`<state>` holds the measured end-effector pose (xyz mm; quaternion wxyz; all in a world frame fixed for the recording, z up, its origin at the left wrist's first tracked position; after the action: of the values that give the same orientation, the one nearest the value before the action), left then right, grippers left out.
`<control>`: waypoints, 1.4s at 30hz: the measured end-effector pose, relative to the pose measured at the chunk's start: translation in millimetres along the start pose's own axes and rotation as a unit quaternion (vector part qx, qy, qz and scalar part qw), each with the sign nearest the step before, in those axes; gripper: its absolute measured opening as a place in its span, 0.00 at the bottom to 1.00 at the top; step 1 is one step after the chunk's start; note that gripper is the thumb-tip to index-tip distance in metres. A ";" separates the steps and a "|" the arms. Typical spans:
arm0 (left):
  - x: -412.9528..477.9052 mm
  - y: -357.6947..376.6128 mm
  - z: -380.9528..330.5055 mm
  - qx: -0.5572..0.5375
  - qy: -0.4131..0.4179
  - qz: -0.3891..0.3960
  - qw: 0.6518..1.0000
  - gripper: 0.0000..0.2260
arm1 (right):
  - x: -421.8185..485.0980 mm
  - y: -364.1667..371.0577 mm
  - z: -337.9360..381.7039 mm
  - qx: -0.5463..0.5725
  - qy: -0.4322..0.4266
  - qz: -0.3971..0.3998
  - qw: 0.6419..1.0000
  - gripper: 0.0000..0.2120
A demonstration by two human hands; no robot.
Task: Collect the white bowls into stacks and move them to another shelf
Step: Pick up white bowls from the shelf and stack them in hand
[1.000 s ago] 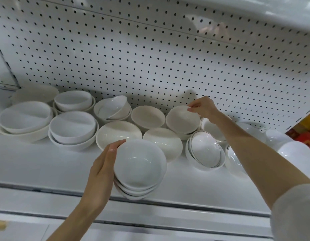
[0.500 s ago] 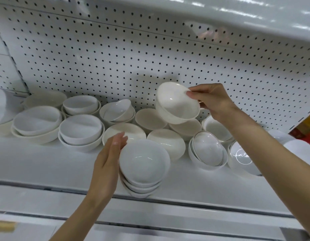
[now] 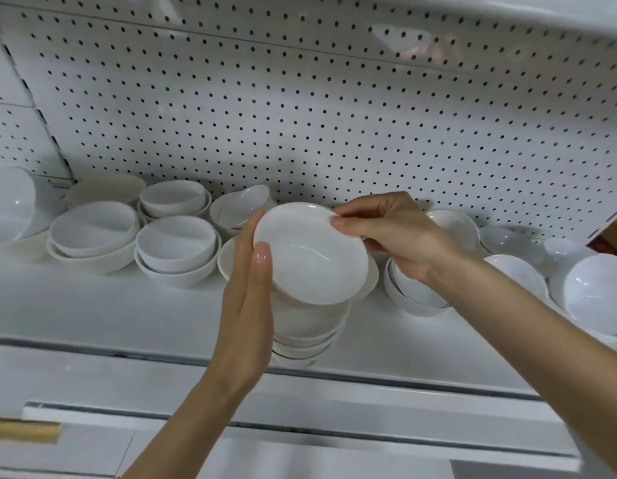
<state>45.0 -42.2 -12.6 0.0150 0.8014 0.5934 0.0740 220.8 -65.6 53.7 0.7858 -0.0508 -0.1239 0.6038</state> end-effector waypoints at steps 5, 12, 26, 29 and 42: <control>-24.1 4.0 10.7 0.017 0.039 -0.041 0.998 0.20 | -7.0 11.3 -10.4 -0.011 0.011 -0.013 1.000 0.05; -26.2 1.9 17.7 0.006 0.019 -0.056 0.998 0.17 | -12.6 21.4 -19.2 -0.054 -0.045 -0.047 0.996 0.09; -26.8 3.1 31.1 0.003 -0.014 -0.051 0.999 0.17 | -11.9 22.4 -35.1 -0.090 -0.044 -0.046 0.994 0.09; -28.6 4.2 33.5 0.005 -0.020 -0.051 0.998 0.16 | -11.8 21.5 -40.7 -0.109 -0.048 -0.048 0.992 0.10; -31.3 6.7 44.9 0.019 -0.029 -0.074 0.997 0.26 | -8.0 18.1 -50.3 -0.127 -0.062 -0.029 0.989 0.10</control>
<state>48.6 -71.2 -59.4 0.0221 0.7575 0.6513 0.0383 214.8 -65.0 0.0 0.7807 -0.1095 -0.2496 0.5623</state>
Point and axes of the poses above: each hand's wrist, its own x-axis towards the middle knuckle, its own y-axis out of the palm, z = x × y, the point moved 1 cm from there along x, towards the middle knuckle, and after that the axes turned 11 degrees about -y, right-handed, at the moved point
